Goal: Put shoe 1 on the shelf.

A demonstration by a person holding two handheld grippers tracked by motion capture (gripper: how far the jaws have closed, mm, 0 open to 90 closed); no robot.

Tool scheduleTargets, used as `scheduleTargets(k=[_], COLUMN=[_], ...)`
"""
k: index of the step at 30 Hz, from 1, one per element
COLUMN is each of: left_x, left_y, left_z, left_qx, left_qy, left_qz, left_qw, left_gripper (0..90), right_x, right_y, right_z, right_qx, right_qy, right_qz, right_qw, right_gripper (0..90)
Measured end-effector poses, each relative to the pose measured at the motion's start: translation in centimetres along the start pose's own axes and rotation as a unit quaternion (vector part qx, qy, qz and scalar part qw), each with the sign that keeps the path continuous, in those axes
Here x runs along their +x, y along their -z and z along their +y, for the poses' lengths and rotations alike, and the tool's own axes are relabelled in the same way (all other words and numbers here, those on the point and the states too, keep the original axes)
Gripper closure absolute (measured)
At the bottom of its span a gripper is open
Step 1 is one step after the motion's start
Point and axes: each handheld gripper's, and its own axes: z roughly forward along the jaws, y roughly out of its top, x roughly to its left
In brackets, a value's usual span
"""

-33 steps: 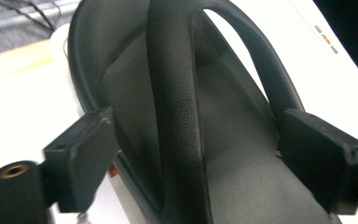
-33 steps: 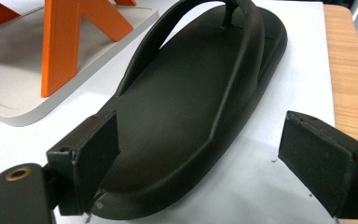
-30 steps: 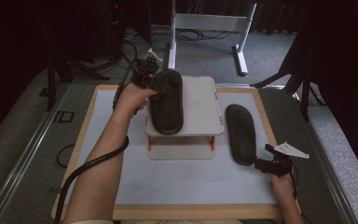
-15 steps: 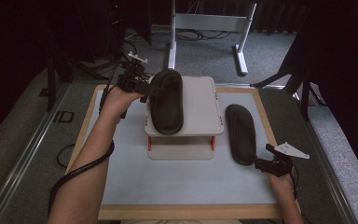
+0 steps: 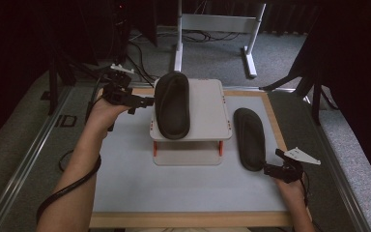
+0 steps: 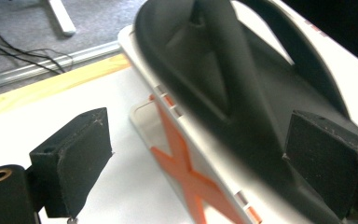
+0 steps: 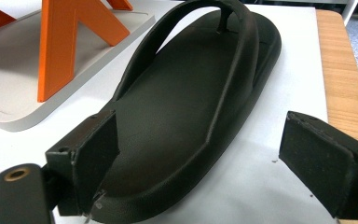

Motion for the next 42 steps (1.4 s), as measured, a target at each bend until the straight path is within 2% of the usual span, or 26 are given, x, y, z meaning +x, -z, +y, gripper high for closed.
scheduleTargets(k=[11,18,22,24,26,27,29,37,42], left_x=[1.8,2.6,3.4,3.5,3.6,4.0,4.1,4.3,4.1], left_y=[0.5,0.0,-0.5,-0.6,-0.7,-0.8,-0.9,-2.0,-2.7], left_z=[-3.8,-6.3,-7.8,-8.5,-8.9,-9.6,-10.2,-12.9,-14.5], left_qx=[-0.019,-0.024,-0.036,-0.045,-0.050,-0.061,-0.069,-0.066,-0.076], left_qy=[0.001,0.005,0.016,0.012,0.014,0.018,0.017,0.012,-0.005], left_qz=[-0.003,-0.002,-0.007,0.008,0.009,0.005,0.005,0.004,0.010], left_qw=[0.9998,0.9997,0.9992,0.9989,0.9986,0.9979,0.9975,0.9977,0.9971], left_gripper=[6.0,6.0,6.0,6.0,6.0,6.0,6.0,6.0,6.0], right_x=[0.0,0.1,0.1,0.1,0.1,0.2,0.3,0.3,0.3], right_y=[0.0,0.0,0.0,0.0,-0.1,-0.1,-0.2,-0.3,-0.3], right_z=[0.0,0.0,0.0,0.0,0.0,-0.1,-0.1,-0.1,-0.1], right_qx=[0.001,-0.005,-0.006,-0.006,-0.005,-0.007,-0.006,-0.003,-0.002], right_qy=[0.001,0.004,0.003,0.004,0.005,0.006,0.010,0.010,0.010], right_qz=[0.002,-0.003,-0.004,-0.002,-0.004,-0.005,-0.008,-0.005,-0.003], right_qw=[1.0000,1.0000,1.0000,1.0000,1.0000,0.9999,0.9999,0.9999,0.9999], right_gripper=[11.1,11.1,11.2,11.2,11.1,11.1,11.1,11.2,11.2])
